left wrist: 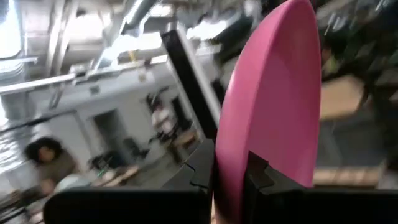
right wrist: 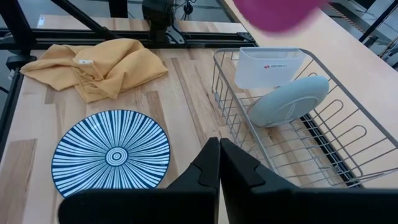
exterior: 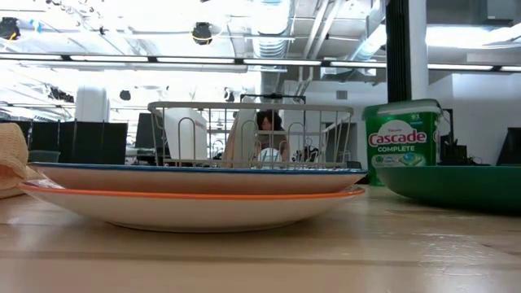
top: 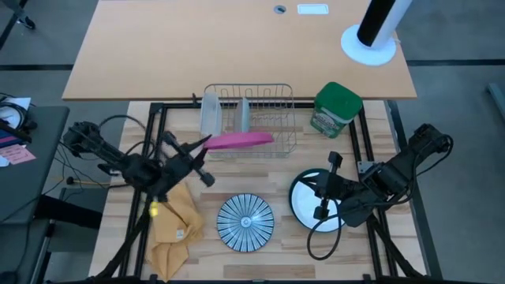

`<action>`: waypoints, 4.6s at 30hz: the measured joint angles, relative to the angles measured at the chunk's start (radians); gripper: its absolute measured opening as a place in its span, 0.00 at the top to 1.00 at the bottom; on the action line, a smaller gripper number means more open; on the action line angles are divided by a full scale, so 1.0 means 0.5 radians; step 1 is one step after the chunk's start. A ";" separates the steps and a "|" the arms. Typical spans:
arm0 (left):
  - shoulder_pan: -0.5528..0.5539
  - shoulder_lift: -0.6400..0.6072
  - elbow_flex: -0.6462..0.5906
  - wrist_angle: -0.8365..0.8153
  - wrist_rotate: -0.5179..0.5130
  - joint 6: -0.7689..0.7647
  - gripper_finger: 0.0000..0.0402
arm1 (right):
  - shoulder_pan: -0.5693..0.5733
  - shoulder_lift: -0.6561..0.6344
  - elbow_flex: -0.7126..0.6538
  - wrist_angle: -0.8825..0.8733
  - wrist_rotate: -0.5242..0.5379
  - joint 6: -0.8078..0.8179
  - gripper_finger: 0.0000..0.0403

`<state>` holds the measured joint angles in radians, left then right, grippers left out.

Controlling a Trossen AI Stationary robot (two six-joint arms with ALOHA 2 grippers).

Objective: Sort dishes
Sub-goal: Put the pink plate into the dish rack

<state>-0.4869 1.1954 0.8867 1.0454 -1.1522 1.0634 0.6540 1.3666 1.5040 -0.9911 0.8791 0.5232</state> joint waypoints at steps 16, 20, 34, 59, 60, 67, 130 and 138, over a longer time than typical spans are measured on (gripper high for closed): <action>0.398 -0.037 -0.002 -0.937 0.102 -1.256 0.96 | 0.000 0.000 0.000 0.000 -0.001 0.001 0.97; 0.407 -0.111 -0.002 -1.162 0.213 -1.452 0.96 | 0.000 0.000 0.000 0.000 -0.026 0.002 0.97; 0.407 -0.263 0.000 -1.238 1.038 -2.097 0.94 | 0.000 0.000 0.000 0.000 -0.034 0.002 0.97; 0.407 -0.262 0.000 -1.233 1.036 -1.910 0.92 | 0.000 0.000 0.000 0.026 -0.036 0.003 0.97; 0.407 -0.262 -0.001 -1.220 1.037 -1.910 0.92 | 0.000 0.000 0.000 0.026 -0.036 0.003 0.97; 0.407 -0.262 -0.001 -1.169 1.047 -1.893 0.92 | 0.000 0.000 0.000 0.025 -0.036 0.002 0.97; 1.520 -0.216 0.380 -2.010 2.501 1.421 0.96 | 0.001 0.000 -0.001 -0.089 -0.090 0.001 0.97; 1.636 0.018 0.692 -2.124 2.811 1.305 0.96 | -0.002 0.000 -0.001 -0.096 -0.089 0.000 0.97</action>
<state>0.3313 1.2045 1.2330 -0.0167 0.2534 1.7157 0.6529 1.3666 1.5036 -1.0389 0.8345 0.5232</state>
